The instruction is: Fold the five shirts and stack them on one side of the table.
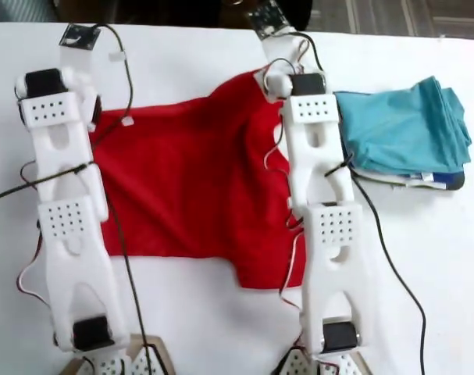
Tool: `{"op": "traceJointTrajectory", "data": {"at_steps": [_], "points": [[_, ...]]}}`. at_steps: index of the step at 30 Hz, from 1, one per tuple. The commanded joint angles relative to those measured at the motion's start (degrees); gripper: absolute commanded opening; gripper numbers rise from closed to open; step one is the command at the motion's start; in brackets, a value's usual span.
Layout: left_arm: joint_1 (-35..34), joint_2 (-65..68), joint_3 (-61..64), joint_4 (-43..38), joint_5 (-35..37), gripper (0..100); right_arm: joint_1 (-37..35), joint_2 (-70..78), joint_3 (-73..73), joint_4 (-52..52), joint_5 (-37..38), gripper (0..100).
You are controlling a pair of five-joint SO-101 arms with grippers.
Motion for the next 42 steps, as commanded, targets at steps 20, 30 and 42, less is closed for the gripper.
{"op": "traceJointTrajectory", "data": {"at_steps": [20,30,42], "points": [[5.5,-51.0,59.3,-0.8,-1.3,3,4.2,-1.3,-30.5,34.9,0.3,1.9],[3.1,-76.8,69.8,0.5,-4.2,3,8.0,-15.6,-30.5,40.0,0.3,1.9],[1.1,-96.1,75.0,1.0,-4.9,3,9.5,-34.2,-30.1,41.0,0.4,1.9]]}}
